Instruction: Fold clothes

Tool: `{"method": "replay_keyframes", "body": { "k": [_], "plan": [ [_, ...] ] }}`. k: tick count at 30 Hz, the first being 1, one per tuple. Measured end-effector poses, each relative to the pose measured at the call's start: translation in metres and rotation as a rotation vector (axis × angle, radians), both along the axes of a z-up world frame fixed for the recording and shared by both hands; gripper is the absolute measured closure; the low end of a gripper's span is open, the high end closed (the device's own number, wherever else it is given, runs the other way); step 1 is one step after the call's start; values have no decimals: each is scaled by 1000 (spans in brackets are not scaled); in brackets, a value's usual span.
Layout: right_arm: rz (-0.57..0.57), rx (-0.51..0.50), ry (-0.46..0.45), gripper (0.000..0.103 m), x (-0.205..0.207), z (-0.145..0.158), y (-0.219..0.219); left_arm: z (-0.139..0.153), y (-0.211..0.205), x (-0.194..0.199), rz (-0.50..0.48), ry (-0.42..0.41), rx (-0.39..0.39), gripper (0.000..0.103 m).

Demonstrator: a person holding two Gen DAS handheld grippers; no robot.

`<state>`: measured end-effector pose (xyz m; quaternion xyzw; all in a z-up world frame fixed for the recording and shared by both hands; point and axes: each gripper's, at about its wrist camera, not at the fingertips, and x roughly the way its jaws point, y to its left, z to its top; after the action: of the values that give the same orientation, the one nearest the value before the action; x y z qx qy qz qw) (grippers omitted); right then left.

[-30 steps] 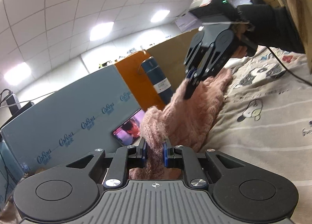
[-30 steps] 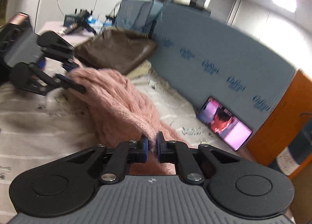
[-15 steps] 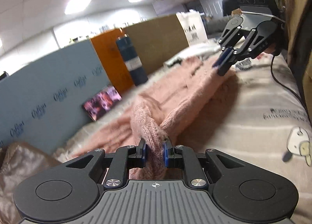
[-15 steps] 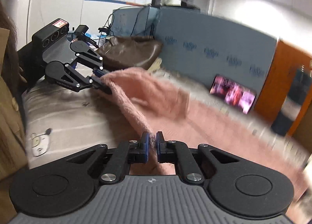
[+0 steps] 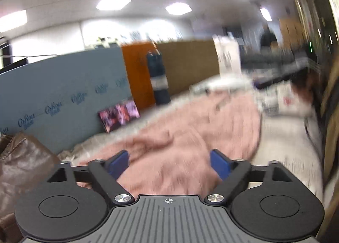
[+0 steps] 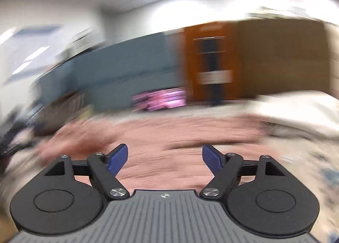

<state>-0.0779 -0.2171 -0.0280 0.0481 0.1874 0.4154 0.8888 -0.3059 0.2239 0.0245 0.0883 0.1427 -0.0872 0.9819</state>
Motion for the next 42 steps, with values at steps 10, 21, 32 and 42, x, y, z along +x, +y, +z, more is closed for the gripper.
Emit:
{"method": "replay_keyframes", "body": {
  "k": [10,21,32,42],
  "plan": [
    [-440,41,338,30,79,-33,-25,4,-42,73,31,113,-79,12],
    [-469,-51,264,96,77,-30,-10,-7,-51,69,101,129,-31,96],
    [-518,10,120,97,21,16,-32,14,-40,18,147,-58,-116,95],
    [-584,-133,178,95,47,-23,-24,-22,-104,61,114,105,111,88]
  ]
}}
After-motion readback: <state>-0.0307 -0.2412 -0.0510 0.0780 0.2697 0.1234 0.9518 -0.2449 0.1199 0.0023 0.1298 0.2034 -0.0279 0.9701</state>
